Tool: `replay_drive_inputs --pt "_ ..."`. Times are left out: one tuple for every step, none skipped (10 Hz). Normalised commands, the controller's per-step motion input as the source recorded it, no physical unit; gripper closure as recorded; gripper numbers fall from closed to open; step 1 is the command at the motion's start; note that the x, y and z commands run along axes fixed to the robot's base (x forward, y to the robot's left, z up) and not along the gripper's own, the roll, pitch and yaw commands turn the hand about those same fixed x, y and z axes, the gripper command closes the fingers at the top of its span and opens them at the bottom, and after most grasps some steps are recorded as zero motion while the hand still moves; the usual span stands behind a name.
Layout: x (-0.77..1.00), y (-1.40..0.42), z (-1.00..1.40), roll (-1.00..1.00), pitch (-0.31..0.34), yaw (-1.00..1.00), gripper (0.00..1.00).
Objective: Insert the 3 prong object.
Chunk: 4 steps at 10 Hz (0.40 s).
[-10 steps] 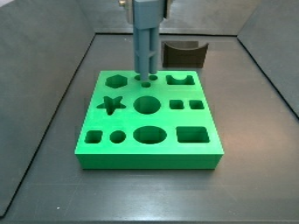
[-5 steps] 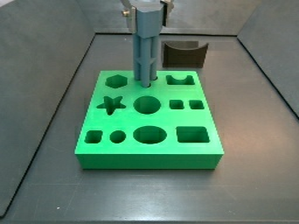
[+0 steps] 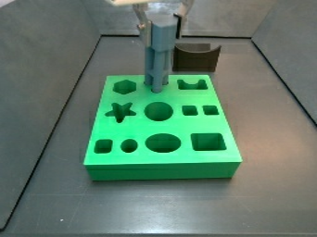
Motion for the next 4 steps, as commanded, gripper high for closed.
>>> replay_drive_inputs --pt "-0.11 0.0 -0.55 -0.05 -0.269 0.0 1.0" --pt "-0.14 -0.11 -0.69 0.0 -0.291 0.0 1.0" --pt "-0.01 -0.11 -0.79 0.0 -0.231 0.0 1.0" --pt "-0.22 -0.42 -0.27 0.21 -0.274 0.19 1.0"
